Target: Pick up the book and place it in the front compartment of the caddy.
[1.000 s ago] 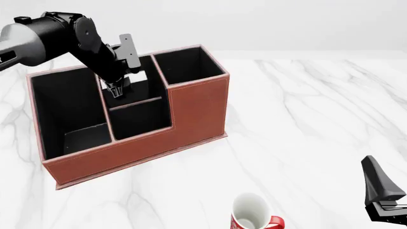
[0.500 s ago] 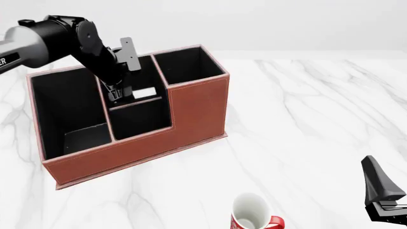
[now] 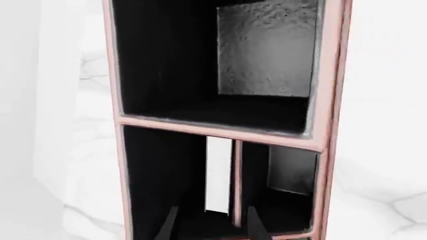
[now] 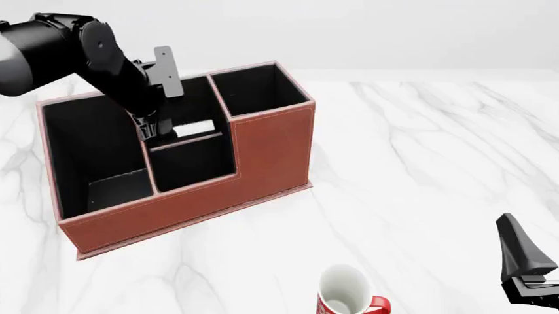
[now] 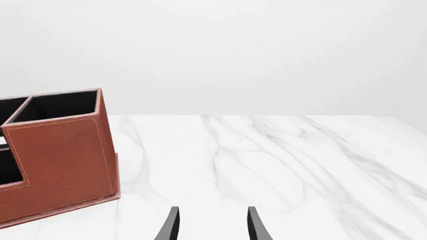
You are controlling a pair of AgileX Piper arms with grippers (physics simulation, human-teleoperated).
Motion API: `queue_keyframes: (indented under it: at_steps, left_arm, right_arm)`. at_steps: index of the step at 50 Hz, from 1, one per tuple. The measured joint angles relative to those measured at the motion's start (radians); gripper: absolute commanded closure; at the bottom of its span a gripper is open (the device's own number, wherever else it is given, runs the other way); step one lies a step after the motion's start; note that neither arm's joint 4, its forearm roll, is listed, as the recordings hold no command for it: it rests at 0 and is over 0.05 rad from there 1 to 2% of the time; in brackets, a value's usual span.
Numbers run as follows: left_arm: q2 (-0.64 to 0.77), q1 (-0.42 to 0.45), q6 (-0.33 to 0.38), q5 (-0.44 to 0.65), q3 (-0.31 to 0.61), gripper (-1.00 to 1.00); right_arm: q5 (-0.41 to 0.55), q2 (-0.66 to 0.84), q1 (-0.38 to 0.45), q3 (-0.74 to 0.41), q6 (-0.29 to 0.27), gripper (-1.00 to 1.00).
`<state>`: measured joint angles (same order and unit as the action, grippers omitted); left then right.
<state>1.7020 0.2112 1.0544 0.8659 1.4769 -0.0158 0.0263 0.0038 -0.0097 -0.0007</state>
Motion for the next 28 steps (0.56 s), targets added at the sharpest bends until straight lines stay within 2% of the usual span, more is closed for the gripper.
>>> queue_keyframes:
  at_steps: [9, 17, 28]
  left_arm:
    - [-0.094, 0.03, -0.003, -0.012, -0.083, -1.0]
    - [-0.181, 0.091, -0.033, -0.044, -0.162, -1.0]
    - [-0.301, 0.153, -0.047, -0.11, -0.309, -1.0]
  right_arm:
    - [0.0, 0.0, 0.0, 0.0, 0.0, -1.0]
    - [0.0, 0.0, 0.0, 0.0, 0.0, -1.0]
    - [0.0, 0.0, 0.0, 0.0, 0.0, -1.0]
